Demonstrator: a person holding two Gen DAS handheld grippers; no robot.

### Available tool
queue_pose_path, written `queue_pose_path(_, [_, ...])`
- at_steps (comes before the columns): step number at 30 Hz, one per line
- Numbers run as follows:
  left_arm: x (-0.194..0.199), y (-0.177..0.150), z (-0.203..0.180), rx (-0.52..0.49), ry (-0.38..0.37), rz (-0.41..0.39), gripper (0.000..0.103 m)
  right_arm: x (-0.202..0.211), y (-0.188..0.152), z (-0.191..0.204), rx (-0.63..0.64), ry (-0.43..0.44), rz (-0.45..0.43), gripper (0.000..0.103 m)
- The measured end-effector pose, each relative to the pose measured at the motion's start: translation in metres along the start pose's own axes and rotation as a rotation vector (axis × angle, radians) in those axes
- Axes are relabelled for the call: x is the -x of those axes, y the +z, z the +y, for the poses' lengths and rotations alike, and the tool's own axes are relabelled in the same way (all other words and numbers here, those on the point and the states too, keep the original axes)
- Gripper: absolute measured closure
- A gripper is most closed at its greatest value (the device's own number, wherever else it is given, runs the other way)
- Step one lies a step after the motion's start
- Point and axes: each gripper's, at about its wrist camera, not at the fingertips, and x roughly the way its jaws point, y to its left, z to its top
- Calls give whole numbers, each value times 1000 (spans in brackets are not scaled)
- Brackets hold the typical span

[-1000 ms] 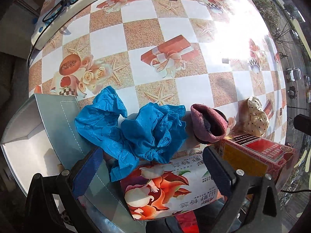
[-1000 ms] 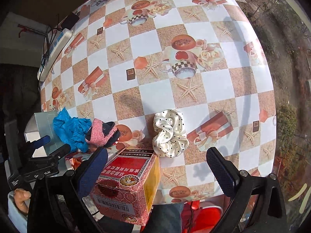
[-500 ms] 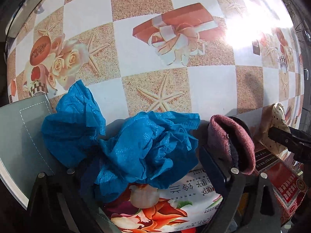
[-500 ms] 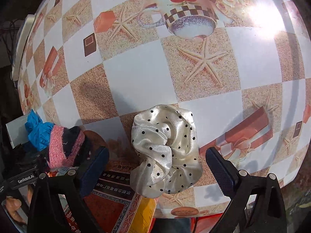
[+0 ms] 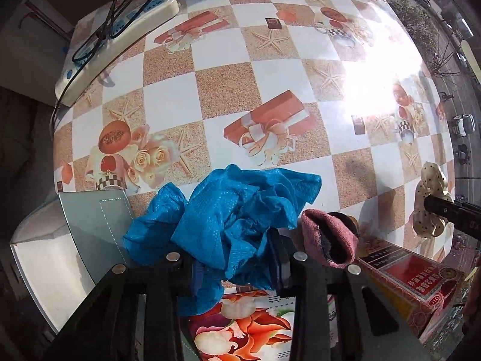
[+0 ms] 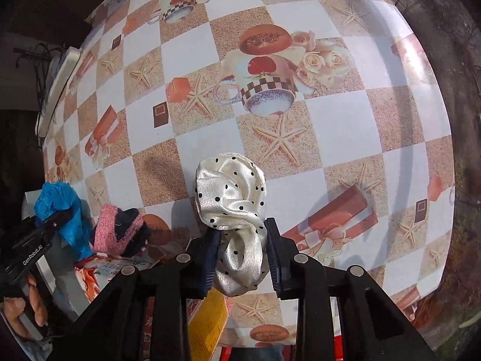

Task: Organize soft objects
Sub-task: 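Carry the blue glove and polka-dot scrunchie in both tools over the white box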

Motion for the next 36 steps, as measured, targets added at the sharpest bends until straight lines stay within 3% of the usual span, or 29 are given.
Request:
queue_pose_path(5, [45, -7, -5, -40, 25, -113, 65, 45, -8, 8, 25, 25, -111, 71])
queue_pose_path(12, [73, -26, -19, -102, 21, -183, 65, 86, -7, 42, 56, 59, -202, 71])
queue_pose_path(27, [109, -99, -23, -213, 64, -239, 65, 121, -68, 79, 152, 13, -273, 71])
queue_pose_path(36, [113, -136, -16, -210, 60, -234, 65, 124, -110, 94, 184, 1, -271, 71])
